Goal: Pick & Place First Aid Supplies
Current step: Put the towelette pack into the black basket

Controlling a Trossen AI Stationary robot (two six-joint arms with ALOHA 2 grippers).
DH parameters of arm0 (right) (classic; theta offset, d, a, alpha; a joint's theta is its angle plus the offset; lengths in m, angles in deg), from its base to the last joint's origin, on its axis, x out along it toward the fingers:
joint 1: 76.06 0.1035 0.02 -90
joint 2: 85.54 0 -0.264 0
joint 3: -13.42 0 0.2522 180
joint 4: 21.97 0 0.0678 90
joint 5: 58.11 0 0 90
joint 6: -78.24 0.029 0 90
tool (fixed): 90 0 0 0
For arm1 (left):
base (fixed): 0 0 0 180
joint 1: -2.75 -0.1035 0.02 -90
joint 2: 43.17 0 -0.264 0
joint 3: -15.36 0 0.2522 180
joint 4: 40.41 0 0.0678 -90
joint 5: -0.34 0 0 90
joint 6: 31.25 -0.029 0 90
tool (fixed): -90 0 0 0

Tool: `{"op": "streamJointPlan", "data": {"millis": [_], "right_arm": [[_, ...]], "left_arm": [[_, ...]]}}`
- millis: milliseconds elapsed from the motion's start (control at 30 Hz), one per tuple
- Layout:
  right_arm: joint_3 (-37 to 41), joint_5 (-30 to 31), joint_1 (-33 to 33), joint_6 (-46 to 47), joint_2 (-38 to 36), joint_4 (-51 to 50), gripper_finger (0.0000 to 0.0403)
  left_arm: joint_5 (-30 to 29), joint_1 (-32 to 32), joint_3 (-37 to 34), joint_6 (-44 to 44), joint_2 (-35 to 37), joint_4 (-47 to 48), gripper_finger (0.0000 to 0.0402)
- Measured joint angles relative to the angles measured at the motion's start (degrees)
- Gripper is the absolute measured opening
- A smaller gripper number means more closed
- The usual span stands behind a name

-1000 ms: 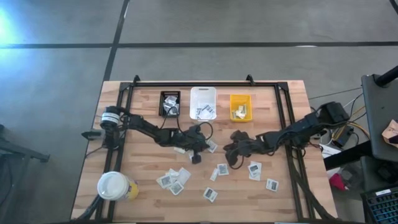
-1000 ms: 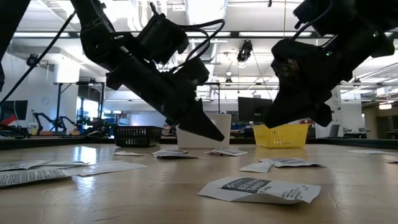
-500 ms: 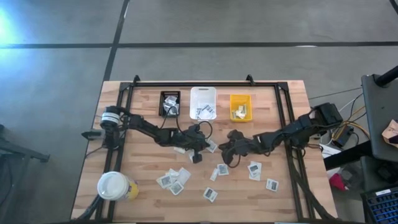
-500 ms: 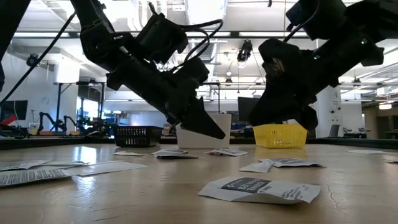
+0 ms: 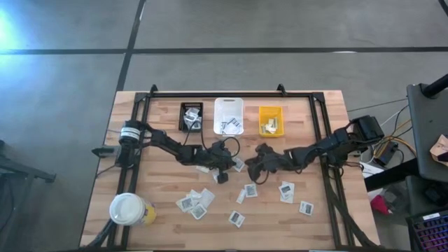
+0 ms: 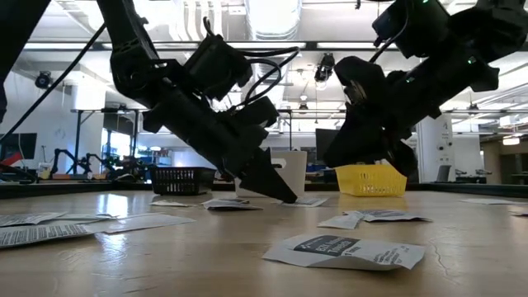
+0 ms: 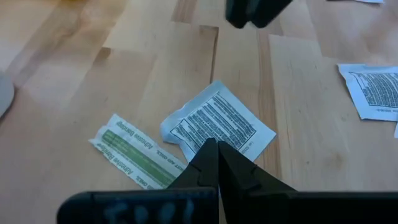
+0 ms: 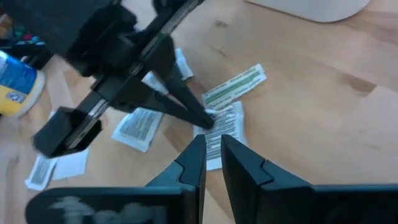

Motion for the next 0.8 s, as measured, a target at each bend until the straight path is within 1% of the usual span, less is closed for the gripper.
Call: {"op": "streamJointPlan", "data": {"millis": [133,233,400,600,800], "right_arm": [[0.0,0.11,-1.09,0.94,0.02,-0.3,0.0049],[0.0,-0.51,-2.26,1.07,0.02,-0.3,0.0057],[0.0,-4.83,-4.44,3.52,0.02,-0.3,0.009],[0.0,-5.66,-4.69,6.91,0.02,-0.52,0.0128],[-0.85,-8.02,-4.47,8.82,0.02,-1.77,0.0132]], "left_arm": [[-0.02,-0.07,0.0,0.32,0.0,0.13,0.0],[-0.02,0.11,0.0,0.52,0.0,0.19,0.0],[0.01,0.13,0.0,0.64,0.0,0.28,0.0],[0.53,0.16,-0.02,0.64,0.0,0.42,0.0],[1.34,0.31,-0.04,0.62,0.0,0.52,0.0]]}}
